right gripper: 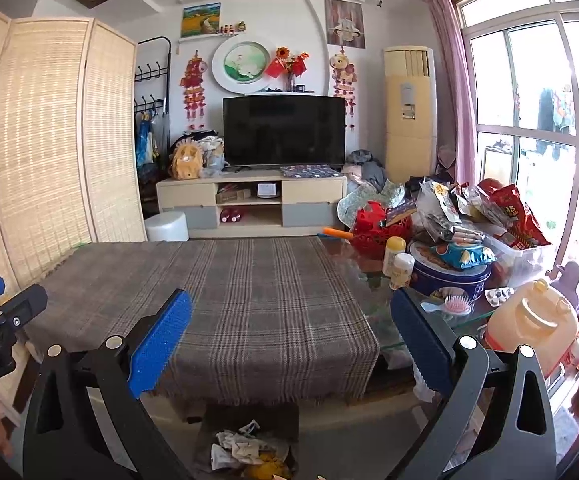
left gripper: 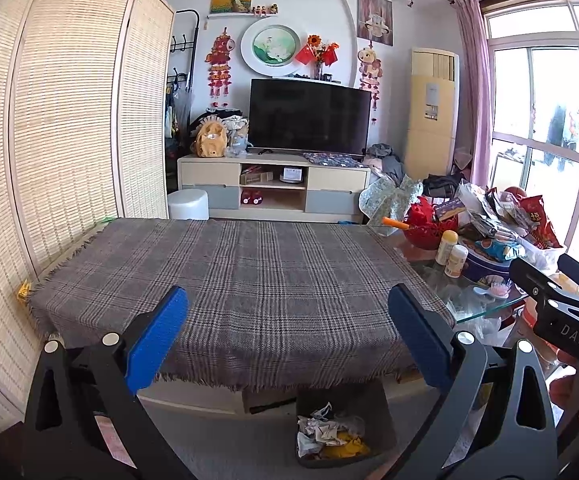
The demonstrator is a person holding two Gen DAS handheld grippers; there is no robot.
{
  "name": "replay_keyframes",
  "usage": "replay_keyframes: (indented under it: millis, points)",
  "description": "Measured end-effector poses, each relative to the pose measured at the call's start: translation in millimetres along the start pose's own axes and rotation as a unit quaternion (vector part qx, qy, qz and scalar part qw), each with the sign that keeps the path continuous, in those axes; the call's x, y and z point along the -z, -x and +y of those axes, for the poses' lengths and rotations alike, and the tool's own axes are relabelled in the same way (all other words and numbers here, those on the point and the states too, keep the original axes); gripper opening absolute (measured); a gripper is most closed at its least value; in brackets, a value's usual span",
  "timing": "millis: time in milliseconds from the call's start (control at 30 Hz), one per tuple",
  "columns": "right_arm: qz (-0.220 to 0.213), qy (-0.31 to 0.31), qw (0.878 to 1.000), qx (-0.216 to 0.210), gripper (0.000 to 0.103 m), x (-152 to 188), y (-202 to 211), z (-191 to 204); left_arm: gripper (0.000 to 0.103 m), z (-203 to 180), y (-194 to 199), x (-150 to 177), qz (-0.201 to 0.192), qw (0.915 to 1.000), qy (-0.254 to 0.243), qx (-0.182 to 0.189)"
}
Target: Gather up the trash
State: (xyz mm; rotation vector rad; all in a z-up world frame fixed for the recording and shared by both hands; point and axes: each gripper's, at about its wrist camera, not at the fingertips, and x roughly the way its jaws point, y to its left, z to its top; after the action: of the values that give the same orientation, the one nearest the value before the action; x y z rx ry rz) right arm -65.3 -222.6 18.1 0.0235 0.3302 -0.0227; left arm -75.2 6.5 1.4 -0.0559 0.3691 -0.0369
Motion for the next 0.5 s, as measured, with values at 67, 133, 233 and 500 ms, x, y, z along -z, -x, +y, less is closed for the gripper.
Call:
replay_keyframes:
  millis: [67,133,233,500]
  points:
    - [-0.001,-0.001,1.0,0.0,0.1,0.1,0.1,0.0,0.095,0.0,0.8,-0.1,-0.001,1.0,0.0,0.0]
    - [-0.001,-0.001,1.0,0.0,0.1,0.1,-0.1,-0.3,0.095,-0.9,0.8,-0.7,-0.002,1.0,0.002,-0.001]
    - [-0.001,-0.001,1.0,0.0,0.1,0.3,0.0,0.0,0.095,-2.7,1.6,-1.3,-0.004,1.0,0.003,-0.001]
    - [0.002,0.0,1.0,-0.001,0.1,0.8,-0.1,0.9,0.095,-7.1,1.2,0.0,-0.001,1.0,0.0,0.001]
